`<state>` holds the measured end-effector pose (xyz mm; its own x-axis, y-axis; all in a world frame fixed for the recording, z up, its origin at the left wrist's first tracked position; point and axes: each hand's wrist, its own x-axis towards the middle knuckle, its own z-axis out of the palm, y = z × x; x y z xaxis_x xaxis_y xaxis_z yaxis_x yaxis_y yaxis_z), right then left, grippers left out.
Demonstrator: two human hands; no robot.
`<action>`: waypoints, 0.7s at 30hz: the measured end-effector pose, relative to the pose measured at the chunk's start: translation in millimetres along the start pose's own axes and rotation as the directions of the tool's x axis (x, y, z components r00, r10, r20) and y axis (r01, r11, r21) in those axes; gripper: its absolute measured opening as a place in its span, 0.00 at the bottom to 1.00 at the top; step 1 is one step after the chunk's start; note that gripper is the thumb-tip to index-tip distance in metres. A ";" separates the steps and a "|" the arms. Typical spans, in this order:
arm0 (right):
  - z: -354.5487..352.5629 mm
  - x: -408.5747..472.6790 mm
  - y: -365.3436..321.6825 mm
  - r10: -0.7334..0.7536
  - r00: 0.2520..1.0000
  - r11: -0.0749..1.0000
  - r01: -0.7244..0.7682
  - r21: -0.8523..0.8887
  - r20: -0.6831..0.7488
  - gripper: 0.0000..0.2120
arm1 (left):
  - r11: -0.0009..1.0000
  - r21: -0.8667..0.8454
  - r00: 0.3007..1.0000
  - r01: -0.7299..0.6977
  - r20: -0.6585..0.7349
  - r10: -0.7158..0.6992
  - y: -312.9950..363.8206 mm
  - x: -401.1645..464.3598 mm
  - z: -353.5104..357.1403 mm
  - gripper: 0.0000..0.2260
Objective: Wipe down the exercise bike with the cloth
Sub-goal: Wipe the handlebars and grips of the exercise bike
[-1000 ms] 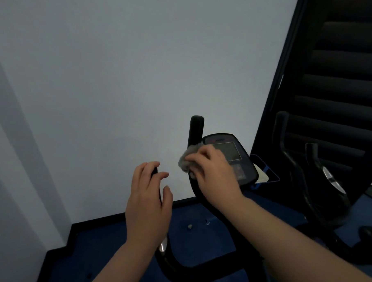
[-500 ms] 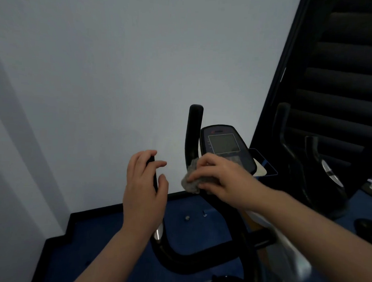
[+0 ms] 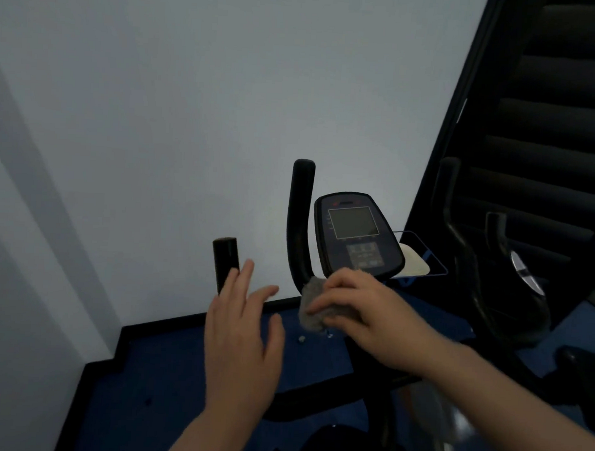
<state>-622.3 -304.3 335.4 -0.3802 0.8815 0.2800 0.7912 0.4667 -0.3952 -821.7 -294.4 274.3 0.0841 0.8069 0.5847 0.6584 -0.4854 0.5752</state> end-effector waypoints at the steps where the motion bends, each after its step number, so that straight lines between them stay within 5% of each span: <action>1: -8.7 4.3 2.4 0.025 0.999 0.996 -0.027 0.086 0.028 0.11 | 1.000 0.015 1.000 0.017 -0.005 -0.017 3.7 -4.7 1.8 0.15; 6: 2.2 55.0 -9.0 0.217 0.908 0.953 -0.118 0.279 -0.359 0.11 | 0.993 0.110 0.999 0.036 0.006 -0.037 6.7 -6.2 1.9 0.13; 10: 31.3 20.2 -10.6 0.156 0.921 0.976 -0.089 0.197 -0.356 0.11 | 0.990 0.129 0.999 0.053 -0.001 -0.053 8.2 -6.3 2.1 0.12; 15: -1.4 4.5 7.8 0.045 0.995 0.989 -0.031 0.145 -0.092 0.11 | 0.996 0.041 0.995 0.079 -0.061 -0.077 5.5 -8.4 3.5 0.11; 21: 21.0 18.2 -13.9 0.145 0.945 0.979 -0.093 0.184 -0.292 0.12 | 0.997 0.049 0.996 0.058 -0.068 -0.054 3.4 -7.5 5.4 0.10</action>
<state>-650.4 -293.3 327.6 -0.1047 0.8801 0.4630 0.7216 0.3876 -0.5736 -816.1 -300.3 268.7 -0.0028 0.8072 0.5903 0.6980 -0.4212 0.5792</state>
